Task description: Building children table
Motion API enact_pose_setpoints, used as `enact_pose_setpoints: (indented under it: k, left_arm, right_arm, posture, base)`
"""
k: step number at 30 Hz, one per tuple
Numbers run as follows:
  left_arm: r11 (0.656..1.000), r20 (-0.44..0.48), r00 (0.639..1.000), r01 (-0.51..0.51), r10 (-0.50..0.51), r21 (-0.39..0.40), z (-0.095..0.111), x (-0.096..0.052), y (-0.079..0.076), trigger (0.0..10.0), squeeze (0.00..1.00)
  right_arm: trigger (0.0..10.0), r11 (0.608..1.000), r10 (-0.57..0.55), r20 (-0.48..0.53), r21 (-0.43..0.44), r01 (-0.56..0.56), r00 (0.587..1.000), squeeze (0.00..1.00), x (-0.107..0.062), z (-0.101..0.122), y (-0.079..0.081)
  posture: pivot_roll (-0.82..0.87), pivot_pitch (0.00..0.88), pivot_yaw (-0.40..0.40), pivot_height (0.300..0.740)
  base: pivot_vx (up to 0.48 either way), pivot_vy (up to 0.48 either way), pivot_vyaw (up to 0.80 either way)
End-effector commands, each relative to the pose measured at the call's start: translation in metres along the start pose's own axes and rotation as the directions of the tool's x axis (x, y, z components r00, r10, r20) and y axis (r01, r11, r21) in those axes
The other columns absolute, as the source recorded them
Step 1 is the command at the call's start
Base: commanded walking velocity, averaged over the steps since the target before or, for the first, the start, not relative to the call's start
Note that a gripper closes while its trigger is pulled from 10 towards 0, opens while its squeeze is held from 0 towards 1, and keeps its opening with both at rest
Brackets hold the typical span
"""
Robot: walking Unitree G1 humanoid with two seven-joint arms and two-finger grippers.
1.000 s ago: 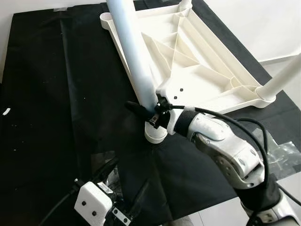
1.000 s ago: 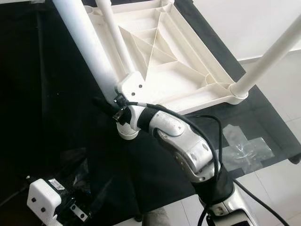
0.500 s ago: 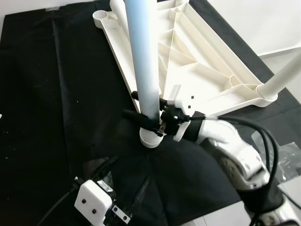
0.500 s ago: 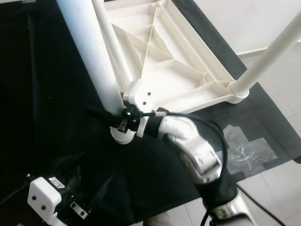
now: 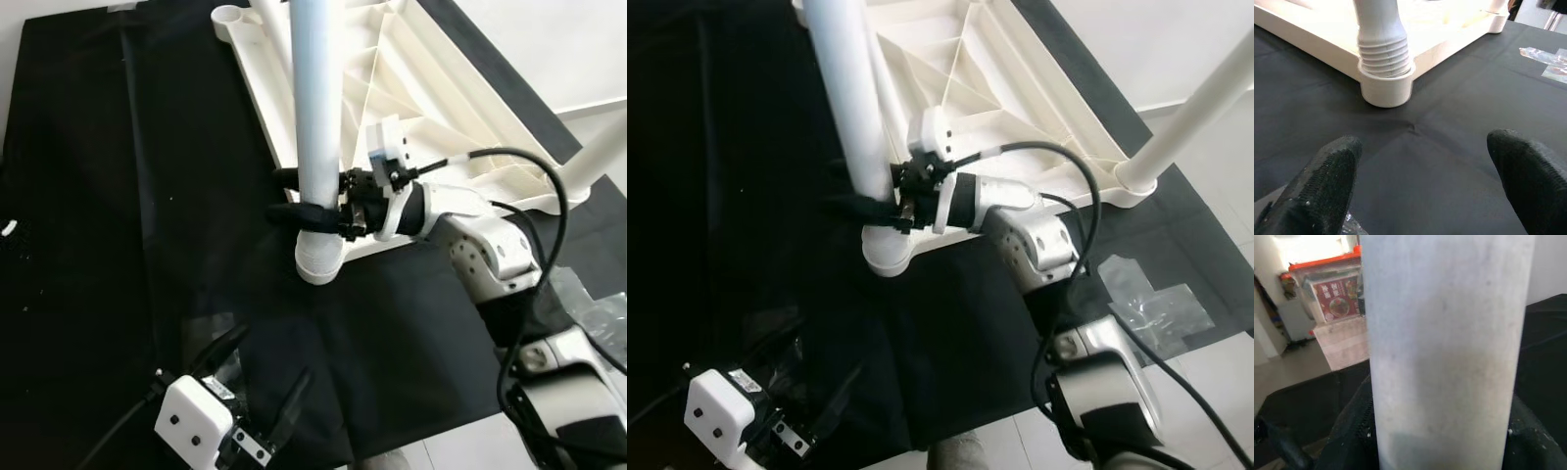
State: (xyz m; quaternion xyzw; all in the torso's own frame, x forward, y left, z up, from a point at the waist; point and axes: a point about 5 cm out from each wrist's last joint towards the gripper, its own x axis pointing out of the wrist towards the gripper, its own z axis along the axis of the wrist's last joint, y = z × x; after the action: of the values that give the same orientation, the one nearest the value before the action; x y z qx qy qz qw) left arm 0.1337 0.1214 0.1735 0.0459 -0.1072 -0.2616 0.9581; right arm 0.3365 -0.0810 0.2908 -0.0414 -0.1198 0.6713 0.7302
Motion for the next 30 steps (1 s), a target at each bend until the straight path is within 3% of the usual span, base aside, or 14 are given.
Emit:
enact_pose_setpoints:
  k: [1,3,7,8,9,10,14,20,30]
  left_arm:
    - [1.000,-0.014,1.000,0.007,-0.007,-0.024,-0.001,-0.002,-0.003,10.0,0.00]
    - [0.999,-0.020,1.000,0.010,-0.011,-0.030,0.001,-0.004,-0.005,10.0,0.00]
    - [0.999,-0.027,1.000,0.015,-0.016,-0.037,0.003,-0.007,-0.007,10.0,0.00]
    - [0.999,-0.031,0.999,0.015,-0.016,-0.041,0.004,-0.009,-0.007,10.0,0.00]
    - [0.999,-0.031,0.999,0.015,-0.016,-0.041,0.004,-0.009,-0.007,10.0,0.00]
    - [0.999,-0.035,0.999,0.014,-0.015,-0.046,0.005,-0.010,-0.009,10.0,0.00]
    - [0.999,-0.039,0.999,0.015,-0.017,-0.050,0.006,-0.011,-0.010,10.0,0.00]
    - [0.998,-0.045,0.999,0.018,-0.020,-0.056,0.008,-0.014,-0.011,10.0,0.00]
    - [0.998,-0.053,0.998,0.018,-0.021,-0.067,0.011,-0.016,-0.014,10.0,0.00]
  right_arm:
    - [10.0,1.000,-0.024,0.040,-0.004,0.024,0.999,0.00,-0.006,0.002,-0.003]
    - [10.0,0.999,0.044,0.021,-0.020,-0.043,0.999,0.00,0.001,0.006,-0.016]
    - [10.0,0.986,0.164,0.029,-0.040,-0.163,0.986,0.00,0.011,0.022,-0.021]
    - [10.0,0.966,0.252,0.006,-0.066,-0.251,0.968,0.00,0.017,0.030,-0.019]
    - [10.0,0.966,0.252,0.006,-0.066,-0.251,0.968,0.00,0.017,0.030,-0.019]
    - [10.0,0.924,0.367,-0.053,-0.098,-0.370,0.929,0.00,0.022,0.036,-0.014]
    - [10.0,0.877,0.458,-0.127,-0.097,-0.470,0.880,0.00,0.026,0.036,-0.008]
    - [10.0,0.841,0.501,-0.225,-0.100,-0.531,0.836,0.00,0.033,0.033,-0.003]
    - [10.0,0.861,0.489,-0.167,-0.066,-0.505,0.856,0.00,0.035,0.037,-0.010]
  posture:
    - [-0.06,0.411,-0.063,0.740]
    - [-0.04,0.432,-0.063,0.740]
    - [-0.03,0.448,-0.068,0.740]
    - [-0.02,0.454,-0.069,0.740]
    - [-0.02,0.454,-0.069,0.740]
    - [-0.02,0.462,-0.071,0.740]
    - [-0.02,0.463,-0.075,0.740]
    - [-0.02,0.478,-0.082,0.740]
    - [-0.02,0.486,-0.091,0.740]
  base:
    - [0.000,0.000,0.00]
    - [0.000,0.000,0.00]
    - [0.000,0.000,0.00]
    - [0.000,0.000,0.00]
    - [0.000,0.000,0.00]
    - [0.000,0.000,0.00]
    - [0.000,0.000,0.00]
    - [0.000,0.000,0.00]
    - [0.000,0.000,0.00]
